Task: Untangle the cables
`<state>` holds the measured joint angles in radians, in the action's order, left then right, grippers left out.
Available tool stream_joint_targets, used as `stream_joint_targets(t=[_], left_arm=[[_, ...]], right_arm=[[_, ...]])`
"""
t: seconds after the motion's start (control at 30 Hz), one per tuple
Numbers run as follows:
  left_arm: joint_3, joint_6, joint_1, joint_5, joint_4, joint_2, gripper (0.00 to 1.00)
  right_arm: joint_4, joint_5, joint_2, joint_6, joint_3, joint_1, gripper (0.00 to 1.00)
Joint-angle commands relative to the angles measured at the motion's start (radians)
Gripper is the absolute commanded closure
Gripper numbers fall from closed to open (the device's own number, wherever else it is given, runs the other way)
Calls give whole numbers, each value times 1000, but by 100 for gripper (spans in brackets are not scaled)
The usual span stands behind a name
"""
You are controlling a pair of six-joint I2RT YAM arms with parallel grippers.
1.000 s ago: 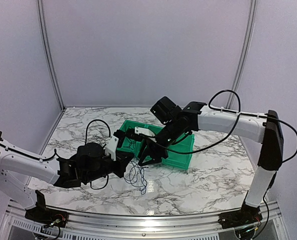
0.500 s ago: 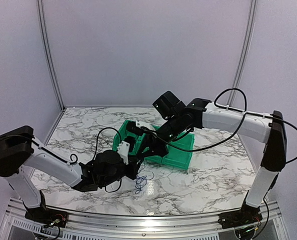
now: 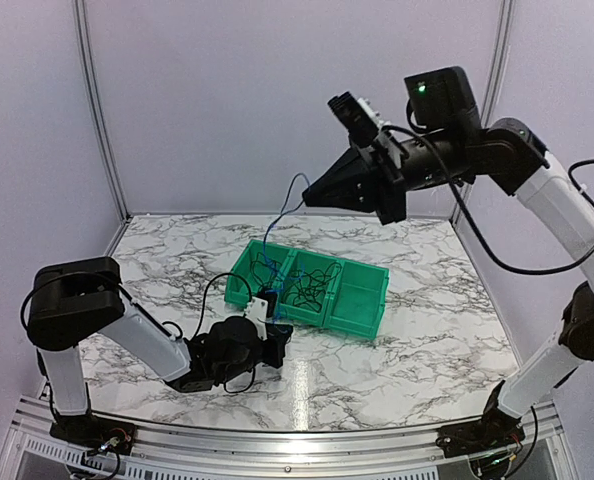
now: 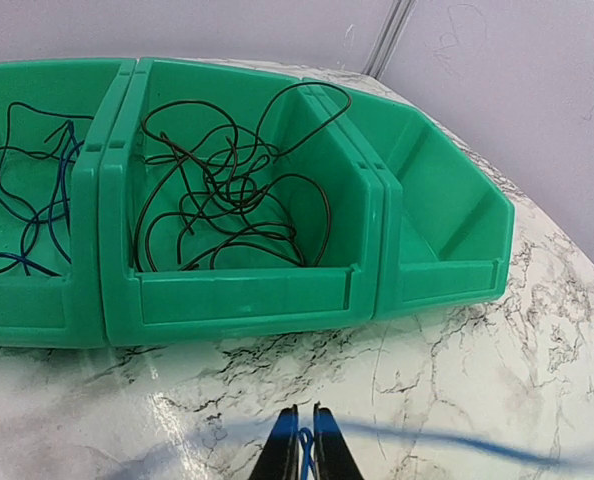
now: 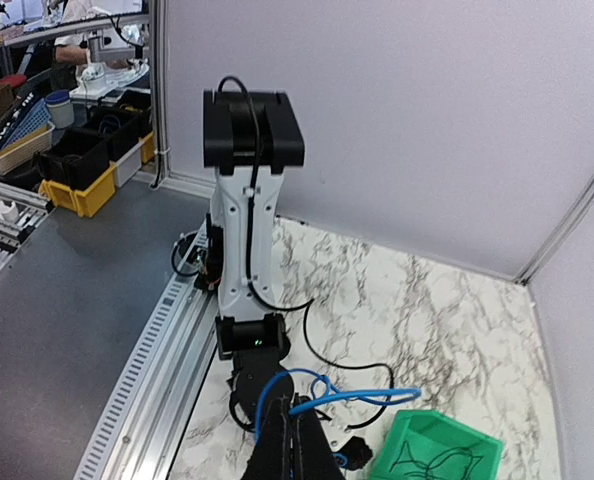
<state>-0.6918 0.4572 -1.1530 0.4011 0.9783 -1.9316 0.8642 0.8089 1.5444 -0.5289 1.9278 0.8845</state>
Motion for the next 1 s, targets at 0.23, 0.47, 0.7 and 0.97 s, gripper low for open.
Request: stream_joint_targets(t=[0.23, 0.47, 0.7, 0.97], left_arm=[[23, 66, -5, -14, 64, -19, 95], [85, 71, -12, -5, 80, 42, 100], [192, 131, -14, 17, 93, 93, 100], [331, 233, -15, 67, 179, 124, 100]], right_arm=[[45, -3, -103, -32, 142, -134, 100], [-42, -8, -174, 5, 8, -266, 100], [-145, 10, -192, 91, 91, -509, 100], [-246, -86, -172, 173, 177, -631, 100]])
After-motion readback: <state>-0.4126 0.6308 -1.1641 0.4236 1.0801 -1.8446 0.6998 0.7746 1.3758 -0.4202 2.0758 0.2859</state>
